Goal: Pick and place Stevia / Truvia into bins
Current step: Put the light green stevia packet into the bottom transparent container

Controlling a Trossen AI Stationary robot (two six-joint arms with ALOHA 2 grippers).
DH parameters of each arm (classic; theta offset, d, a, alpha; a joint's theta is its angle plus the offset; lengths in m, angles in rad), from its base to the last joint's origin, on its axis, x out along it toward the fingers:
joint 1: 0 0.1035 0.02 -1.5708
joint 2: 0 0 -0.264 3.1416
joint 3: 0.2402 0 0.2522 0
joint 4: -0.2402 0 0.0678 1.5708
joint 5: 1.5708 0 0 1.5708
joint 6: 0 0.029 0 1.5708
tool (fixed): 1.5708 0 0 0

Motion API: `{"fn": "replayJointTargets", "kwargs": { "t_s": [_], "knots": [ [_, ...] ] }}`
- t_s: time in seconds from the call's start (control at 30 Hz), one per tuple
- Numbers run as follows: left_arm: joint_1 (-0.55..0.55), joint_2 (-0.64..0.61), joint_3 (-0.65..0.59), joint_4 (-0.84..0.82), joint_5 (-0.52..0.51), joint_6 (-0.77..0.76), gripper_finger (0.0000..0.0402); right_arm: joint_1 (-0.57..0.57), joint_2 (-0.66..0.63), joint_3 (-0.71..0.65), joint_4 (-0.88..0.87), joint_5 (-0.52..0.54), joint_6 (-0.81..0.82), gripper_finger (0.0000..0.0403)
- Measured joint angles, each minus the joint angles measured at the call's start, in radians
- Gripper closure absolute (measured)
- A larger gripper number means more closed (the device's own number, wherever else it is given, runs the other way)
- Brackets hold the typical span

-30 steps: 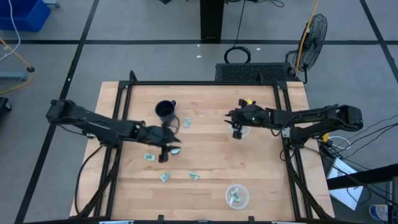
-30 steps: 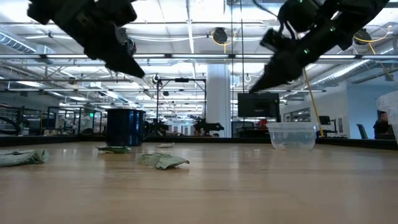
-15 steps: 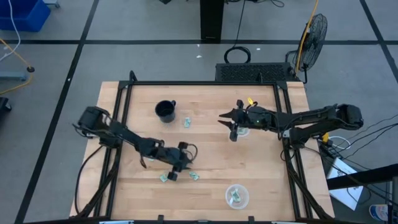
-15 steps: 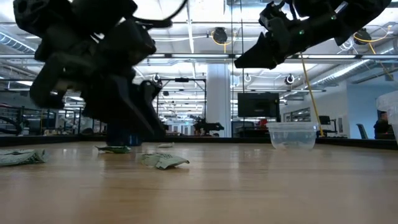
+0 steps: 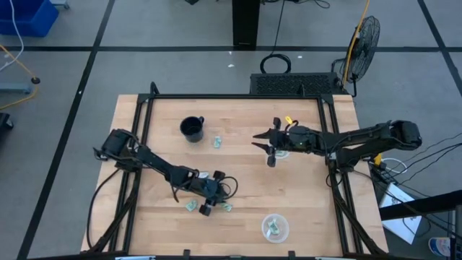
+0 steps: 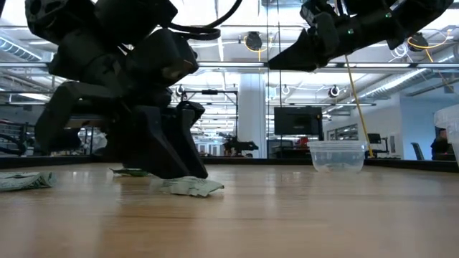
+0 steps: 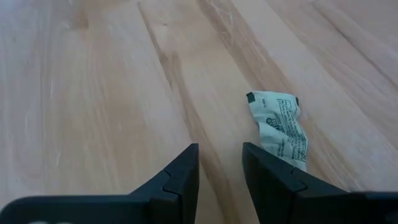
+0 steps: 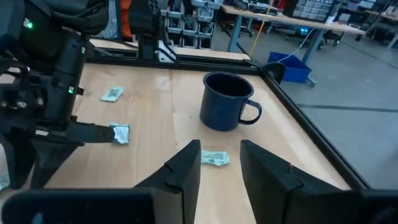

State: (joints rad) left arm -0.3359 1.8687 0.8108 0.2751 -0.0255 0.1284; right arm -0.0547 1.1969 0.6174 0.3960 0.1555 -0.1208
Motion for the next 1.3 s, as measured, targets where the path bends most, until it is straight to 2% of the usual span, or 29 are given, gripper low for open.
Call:
{"fn": "replayJointTargets", "kwargs": {
  "t_s": [0.23,0.4,0.5,0.83,0.97,1.07,1.2,1.23,1.3],
  "knots": [
    [0.001,-0.108,-0.004,-0.028,-0.017,-0.005,0.0325,0.000,0.000,0.000,-0.004,0.000,-0.005,0.0298],
    [0.000,-0.149,-0.003,-0.037,0.067,-0.172,0.0340,0.000,0.000,0.000,-0.005,0.000,-0.004,0.0296],
    [-0.007,-0.121,-0.002,-0.034,0.089,-0.219,0.0331,0.000,0.000,0.000,-0.005,0.000,-0.004,0.0297],
    [-0.019,0.002,-0.004,0.042,0.092,-0.215,0.0270,0.000,0.000,0.000,-0.014,0.000,0.004,0.0298],
    [-0.022,0.019,-0.001,0.043,0.087,-0.206,0.0267,0.000,0.000,0.000,-0.016,0.000,0.004,0.0298],
    [-0.022,0.024,0.000,0.022,0.083,-0.168,0.0292,0.000,0.000,0.000,-0.019,0.000,0.004,0.0298],
    [-0.019,0.014,-0.001,0.025,0.053,-0.073,0.0361,0.000,0.000,0.000,-0.024,0.000,-0.001,0.0298],
    [-0.013,0.007,-0.002,0.022,0.036,-0.044,0.0379,0.000,0.000,0.000,-0.027,-0.003,-0.010,0.0298],
    [-0.001,-0.012,-0.003,0.006,-0.016,-0.016,0.0391,0.004,0.000,-0.001,-0.041,-0.034,-0.025,0.0298]
  ]
}}
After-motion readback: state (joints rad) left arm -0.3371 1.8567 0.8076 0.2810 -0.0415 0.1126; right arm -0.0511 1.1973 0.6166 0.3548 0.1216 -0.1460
